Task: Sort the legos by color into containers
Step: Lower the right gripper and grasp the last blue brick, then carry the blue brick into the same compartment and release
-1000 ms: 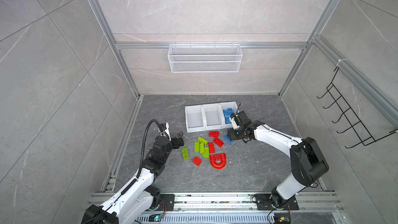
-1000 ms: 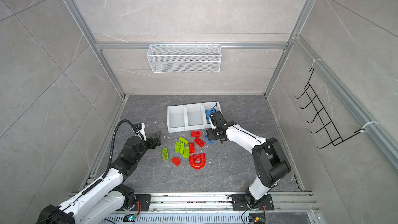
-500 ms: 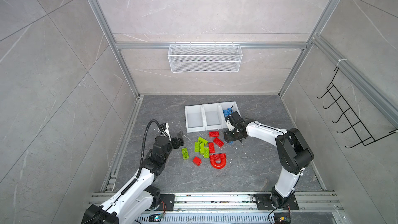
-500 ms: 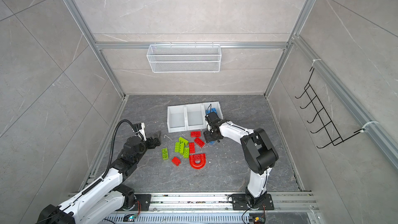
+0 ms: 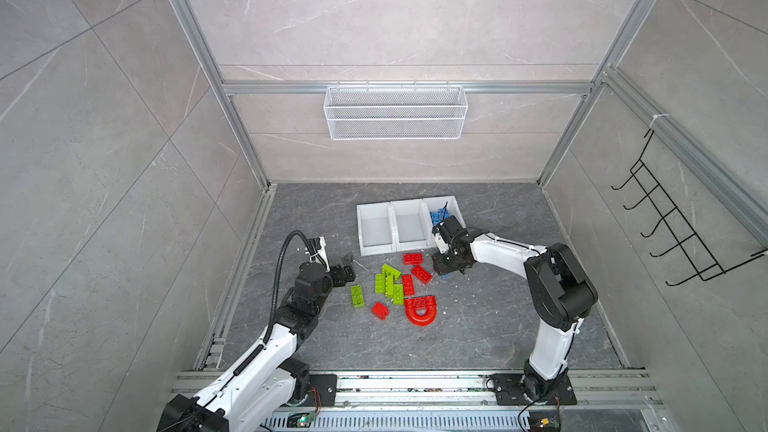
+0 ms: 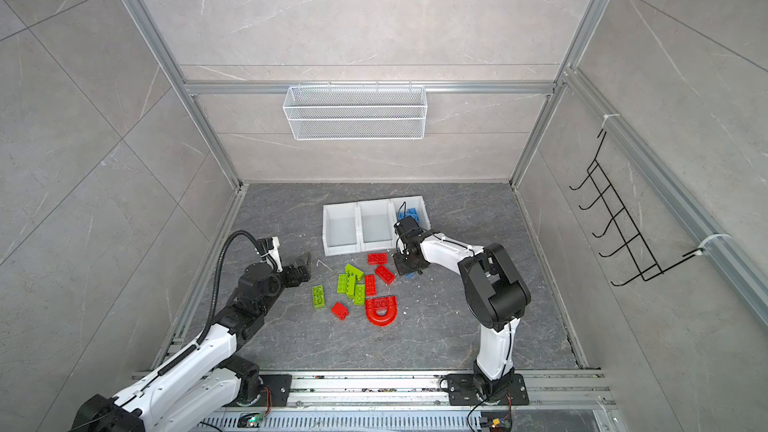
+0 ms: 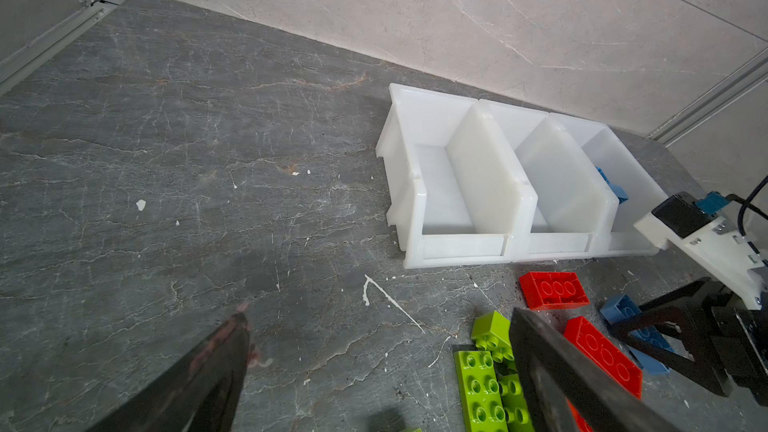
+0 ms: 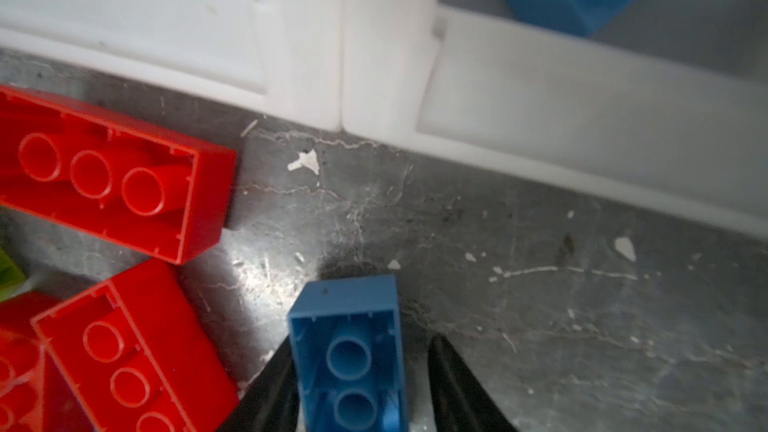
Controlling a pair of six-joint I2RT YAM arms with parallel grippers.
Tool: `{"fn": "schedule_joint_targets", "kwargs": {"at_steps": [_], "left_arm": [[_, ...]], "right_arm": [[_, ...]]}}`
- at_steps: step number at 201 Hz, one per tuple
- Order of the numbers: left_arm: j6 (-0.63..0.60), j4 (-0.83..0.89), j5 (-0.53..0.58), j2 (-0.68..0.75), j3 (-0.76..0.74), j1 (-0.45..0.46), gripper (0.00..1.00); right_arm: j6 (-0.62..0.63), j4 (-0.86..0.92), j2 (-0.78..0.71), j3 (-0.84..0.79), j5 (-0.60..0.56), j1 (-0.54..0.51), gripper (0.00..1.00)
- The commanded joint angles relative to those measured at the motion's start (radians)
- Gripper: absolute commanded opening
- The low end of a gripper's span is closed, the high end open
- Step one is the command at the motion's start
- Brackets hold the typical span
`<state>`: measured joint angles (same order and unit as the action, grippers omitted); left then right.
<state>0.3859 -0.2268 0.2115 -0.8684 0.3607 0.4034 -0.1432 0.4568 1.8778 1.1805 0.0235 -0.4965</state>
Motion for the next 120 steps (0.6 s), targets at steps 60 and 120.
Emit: {"fn": "schedule_joint_targets", "kwargs": {"at_steps": [60, 120], "left_arm": [[-0.003, -0.013, 0.026, 0.036, 0.015, -0.002, 0.99], [0.001, -0.028, 0.027, 0.026, 0.012, -0.002, 0.99]], "right_arm": [[-0.054, -0.072, -0.089, -0.105, 0.002, -0.007, 0.29], [-0.070, -0.084, -0.215, -0.193, 0.015, -0.003, 0.15]]}}
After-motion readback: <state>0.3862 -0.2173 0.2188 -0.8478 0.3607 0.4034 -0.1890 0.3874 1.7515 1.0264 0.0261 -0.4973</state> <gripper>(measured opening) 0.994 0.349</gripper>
